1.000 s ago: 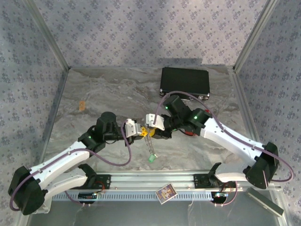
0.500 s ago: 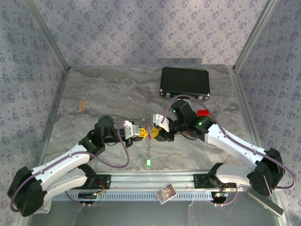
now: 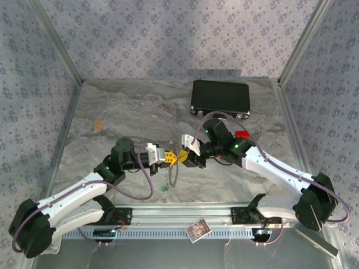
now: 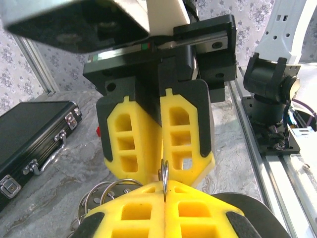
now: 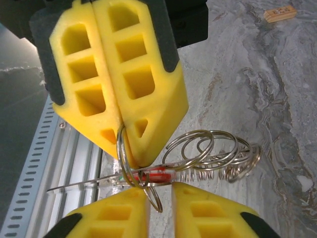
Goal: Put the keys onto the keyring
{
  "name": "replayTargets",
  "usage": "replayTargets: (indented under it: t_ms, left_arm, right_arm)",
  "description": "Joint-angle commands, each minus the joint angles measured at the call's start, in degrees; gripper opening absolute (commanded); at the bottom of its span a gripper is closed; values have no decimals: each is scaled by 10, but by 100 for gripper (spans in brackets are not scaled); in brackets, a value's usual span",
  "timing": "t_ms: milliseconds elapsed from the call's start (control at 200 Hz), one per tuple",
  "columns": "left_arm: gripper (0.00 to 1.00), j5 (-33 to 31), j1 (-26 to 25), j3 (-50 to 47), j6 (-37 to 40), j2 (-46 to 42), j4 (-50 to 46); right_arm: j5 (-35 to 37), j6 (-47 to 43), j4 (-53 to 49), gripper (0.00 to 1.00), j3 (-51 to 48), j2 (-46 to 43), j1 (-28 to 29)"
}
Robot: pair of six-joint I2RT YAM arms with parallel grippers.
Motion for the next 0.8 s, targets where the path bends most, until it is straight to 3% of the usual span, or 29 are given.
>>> replayTargets:
  t_ms: [0,145,450,685,795]
  left_arm:
    - [0,18,-4,11,4,-8,29]
    - [0,15,-3,11,6,-3,29]
    - [0,16,-4,12,6,1,30]
    - [0,18,-4,12,3,0,33]
    - [0,17,-4,13,2,0,33]
  right_arm:
    - [-1,1,-5,25,11,-10,-1]
    - [14,0,11,30,-14,-48,-2]
    - [9,6,33,29,-15,-52,9]
    - [15,13,57,21,-9,-41,18]
    - [20,13,58,8,-7,-37,19]
